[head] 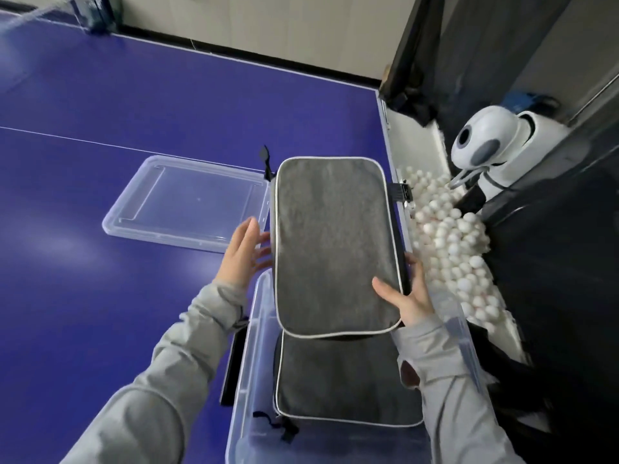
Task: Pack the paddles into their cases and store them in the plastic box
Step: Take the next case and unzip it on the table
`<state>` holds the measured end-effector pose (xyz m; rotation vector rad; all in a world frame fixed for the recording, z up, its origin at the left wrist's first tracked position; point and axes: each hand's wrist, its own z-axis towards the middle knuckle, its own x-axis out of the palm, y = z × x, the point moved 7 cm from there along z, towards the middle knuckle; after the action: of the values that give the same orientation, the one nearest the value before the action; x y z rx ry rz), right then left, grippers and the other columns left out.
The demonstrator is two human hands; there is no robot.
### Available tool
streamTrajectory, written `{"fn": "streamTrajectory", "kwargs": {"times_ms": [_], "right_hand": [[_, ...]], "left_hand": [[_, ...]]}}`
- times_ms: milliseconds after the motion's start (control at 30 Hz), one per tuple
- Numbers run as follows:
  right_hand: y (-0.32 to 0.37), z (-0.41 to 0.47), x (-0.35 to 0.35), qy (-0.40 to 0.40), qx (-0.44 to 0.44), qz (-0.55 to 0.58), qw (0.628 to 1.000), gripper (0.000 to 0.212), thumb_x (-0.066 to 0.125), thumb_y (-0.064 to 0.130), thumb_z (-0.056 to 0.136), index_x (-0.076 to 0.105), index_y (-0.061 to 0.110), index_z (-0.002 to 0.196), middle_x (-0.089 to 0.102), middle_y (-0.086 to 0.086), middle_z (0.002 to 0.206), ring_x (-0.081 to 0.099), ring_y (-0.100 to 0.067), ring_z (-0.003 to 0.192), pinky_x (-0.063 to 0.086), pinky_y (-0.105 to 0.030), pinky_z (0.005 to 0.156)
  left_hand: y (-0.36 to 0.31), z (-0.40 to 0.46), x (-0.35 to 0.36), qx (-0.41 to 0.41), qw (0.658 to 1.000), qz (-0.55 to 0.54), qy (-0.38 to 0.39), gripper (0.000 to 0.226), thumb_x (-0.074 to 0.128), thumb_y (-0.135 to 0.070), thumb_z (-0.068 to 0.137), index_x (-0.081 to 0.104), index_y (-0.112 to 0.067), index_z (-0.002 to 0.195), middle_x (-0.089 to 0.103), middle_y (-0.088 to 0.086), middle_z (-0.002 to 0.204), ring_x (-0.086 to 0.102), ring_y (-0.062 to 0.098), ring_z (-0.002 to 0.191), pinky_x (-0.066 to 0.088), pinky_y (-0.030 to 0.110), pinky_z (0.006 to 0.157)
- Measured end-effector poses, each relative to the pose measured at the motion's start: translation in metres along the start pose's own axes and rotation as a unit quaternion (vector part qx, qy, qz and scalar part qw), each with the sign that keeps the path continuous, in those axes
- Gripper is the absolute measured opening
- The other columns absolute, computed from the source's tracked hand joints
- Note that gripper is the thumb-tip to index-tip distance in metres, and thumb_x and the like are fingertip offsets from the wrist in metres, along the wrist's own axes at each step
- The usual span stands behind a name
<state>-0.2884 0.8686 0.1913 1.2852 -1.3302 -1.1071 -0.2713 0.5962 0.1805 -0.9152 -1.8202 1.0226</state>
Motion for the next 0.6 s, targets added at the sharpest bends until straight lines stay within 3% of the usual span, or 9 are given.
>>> {"fn": "streamTrajectory", "kwargs": {"times_ms": [67,133,300,367,467,600], "right_hand": [[-0.002,-0.019,0.005,0.018,-0.009,-0.024,1.000,0.055,0.064,-0.014,0.074,0.045,0.023,0.111,0.057,0.000,0.103,0.062,-0.007,0.084,0.054,-0.020,0.076],[-0.004,-0.037,0.009,0.035,-0.021,-0.040,0.998,0.059,0.061,-0.018,0.074,0.041,0.016,0.117,0.058,0.000,0.100,0.063,0.000,0.080,0.051,-0.012,0.069],[-0.009,-0.074,0.017,0.074,-0.046,-0.077,0.993,0.060,0.064,-0.019,0.071,0.039,0.018,0.111,0.060,0.006,0.092,0.063,0.011,0.069,0.047,-0.004,0.061],[-0.016,-0.084,0.021,0.091,-0.039,-0.097,0.990,0.061,0.069,-0.016,0.069,0.041,0.024,0.106,0.062,0.001,0.091,0.064,0.008,0.068,0.048,-0.006,0.062],[-0.026,-0.096,0.031,0.116,-0.035,-0.109,0.987,0.056,0.068,-0.013,0.072,0.042,0.027,0.103,0.061,-0.006,0.087,0.064,0.003,0.068,0.050,-0.011,0.067],[-0.022,-0.105,0.050,0.109,-0.057,-0.114,0.986,0.046,0.063,-0.005,0.081,0.047,0.032,0.103,0.054,-0.001,0.091,0.058,0.008,0.068,0.048,-0.008,0.071]], "left_hand": [[-0.006,-0.005,0.004,-0.012,1.000,-0.005,0.026,0.029,0.045,-0.044,0.094,0.046,-0.030,0.119,0.061,-0.009,0.081,0.056,0.009,0.062,0.044,0.023,0.056],[-0.009,-0.013,0.000,0.013,1.000,-0.009,0.018,0.042,0.056,-0.036,0.090,0.042,-0.025,0.128,0.069,-0.013,0.075,0.063,0.007,0.061,0.049,0.021,0.054],[-0.014,-0.054,-0.018,0.078,0.996,0.017,-0.036,0.055,0.064,-0.009,0.085,0.039,-0.017,0.133,0.067,0.002,0.083,0.067,0.004,0.058,0.054,0.019,0.054],[-0.016,-0.075,-0.028,0.107,0.993,0.015,-0.053,0.054,0.063,-0.007,0.086,0.040,-0.017,0.133,0.067,0.002,0.084,0.067,0.007,0.063,0.055,0.022,0.061],[-0.025,-0.106,-0.048,0.140,0.988,0.009,-0.065,0.053,0.070,-0.011,0.080,0.045,-0.025,0.125,0.068,0.006,0.093,0.064,0.025,0.085,0.053,0.039,0.084],[-0.040,-0.140,-0.079,0.171,0.981,0.022,-0.084,0.057,0.068,-0.020,0.073,0.047,-0.029,0.125,0.069,0.008,0.098,0.062,0.029,0.090,0.051,0.051,0.089]]}}
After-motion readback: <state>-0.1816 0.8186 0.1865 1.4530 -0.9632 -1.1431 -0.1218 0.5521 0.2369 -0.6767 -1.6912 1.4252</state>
